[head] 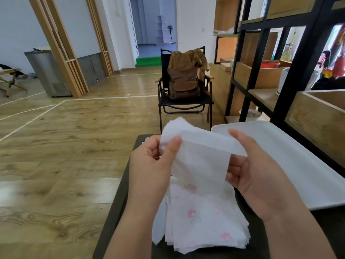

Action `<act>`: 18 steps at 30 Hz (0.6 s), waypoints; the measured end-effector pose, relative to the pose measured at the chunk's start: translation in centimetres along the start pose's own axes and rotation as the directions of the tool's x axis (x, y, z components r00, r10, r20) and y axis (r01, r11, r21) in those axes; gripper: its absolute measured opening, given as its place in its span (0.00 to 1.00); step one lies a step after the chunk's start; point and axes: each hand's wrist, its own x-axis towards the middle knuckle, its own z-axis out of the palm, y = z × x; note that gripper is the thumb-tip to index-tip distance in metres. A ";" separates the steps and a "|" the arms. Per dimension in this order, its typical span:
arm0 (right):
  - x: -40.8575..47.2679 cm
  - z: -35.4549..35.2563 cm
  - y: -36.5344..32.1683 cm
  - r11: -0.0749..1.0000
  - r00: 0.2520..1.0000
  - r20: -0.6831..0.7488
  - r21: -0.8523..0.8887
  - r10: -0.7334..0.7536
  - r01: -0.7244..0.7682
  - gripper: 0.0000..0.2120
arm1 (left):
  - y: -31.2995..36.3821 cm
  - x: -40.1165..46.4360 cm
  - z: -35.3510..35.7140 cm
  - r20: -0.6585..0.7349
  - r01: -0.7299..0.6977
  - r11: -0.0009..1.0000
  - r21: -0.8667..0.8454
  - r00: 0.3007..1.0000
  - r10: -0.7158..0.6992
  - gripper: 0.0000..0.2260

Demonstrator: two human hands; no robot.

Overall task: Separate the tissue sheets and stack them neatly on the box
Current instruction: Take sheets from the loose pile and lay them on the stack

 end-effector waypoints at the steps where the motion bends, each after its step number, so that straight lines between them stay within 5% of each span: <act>1: 0.0 0.0 0.1 0.999 0.999 0.038 -0.037 -0.035 0.036 0.21 | 0.0 -0.2 0.2 -0.046 -0.012 1.000 0.001 0.999 0.012 0.07; 5: -0.3 0.5 0.3 0.954 0.967 0.081 -0.166 -0.240 0.251 0.24 | 0.3 -0.3 0.1 -0.062 -0.033 0.999 0.030 0.997 0.034 0.08; 10: -0.1 0.3 0.5 0.844 0.901 0.094 -0.320 -0.424 0.431 0.20 | 0.9 0.1 -1.5 0.047 -0.102 0.967 0.235 0.995 0.093 0.26; 13: 0.1 0.0 0.6 0.807 0.891 0.103 -0.388 -0.442 0.446 0.21 | 1.5 0.1 -2.3 0.135 -0.143 0.938 0.317 0.985 0.105 0.20; 18: 0.2 -0.3 0.7 0.765 0.872 0.119 -0.435 -0.475 0.476 0.23 | 1.6 -0.1 -2.5 0.096 -0.157 0.909 0.386 0.987 0.130 0.07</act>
